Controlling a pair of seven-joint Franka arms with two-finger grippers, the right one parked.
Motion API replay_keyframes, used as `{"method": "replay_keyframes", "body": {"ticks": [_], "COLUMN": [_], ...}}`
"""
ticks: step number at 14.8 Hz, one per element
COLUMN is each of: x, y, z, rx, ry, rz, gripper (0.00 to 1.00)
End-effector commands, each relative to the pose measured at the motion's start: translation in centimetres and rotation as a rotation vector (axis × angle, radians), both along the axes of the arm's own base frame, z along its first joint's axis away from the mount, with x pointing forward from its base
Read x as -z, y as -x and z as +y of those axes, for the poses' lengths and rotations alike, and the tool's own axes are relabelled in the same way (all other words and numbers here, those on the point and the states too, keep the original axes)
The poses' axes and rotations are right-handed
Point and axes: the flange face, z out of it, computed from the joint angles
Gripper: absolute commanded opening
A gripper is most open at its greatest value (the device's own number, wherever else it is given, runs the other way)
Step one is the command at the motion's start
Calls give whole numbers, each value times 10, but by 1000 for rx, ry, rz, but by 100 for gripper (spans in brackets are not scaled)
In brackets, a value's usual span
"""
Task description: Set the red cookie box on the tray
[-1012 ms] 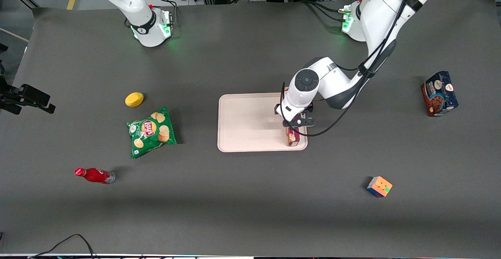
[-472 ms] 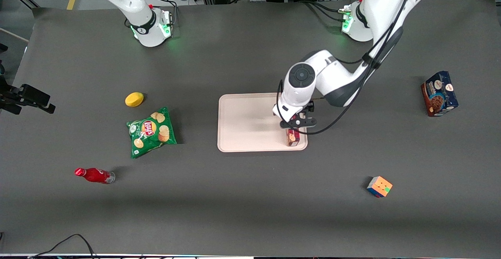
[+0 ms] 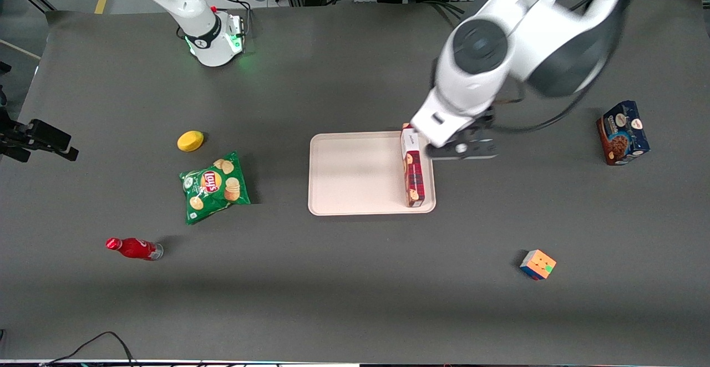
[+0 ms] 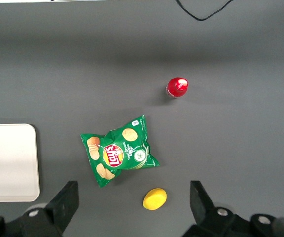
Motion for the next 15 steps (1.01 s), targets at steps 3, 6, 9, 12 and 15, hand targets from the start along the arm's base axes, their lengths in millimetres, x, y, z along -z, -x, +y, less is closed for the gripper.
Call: {"method": "replay_keyframes", "body": {"ticks": [3,6,9,12,15], "x": [-87,-94,-58,-49,-47], "y": [-13,-14,3,1,-4], "z": [127,191,218,219,222], "rx": [22,-19,-45,-51,-55], "ry": [43,85,88,99,99], "rz": [-5,-64,-156,-163,-164], "gripper": [100,100,100,100,100]}}
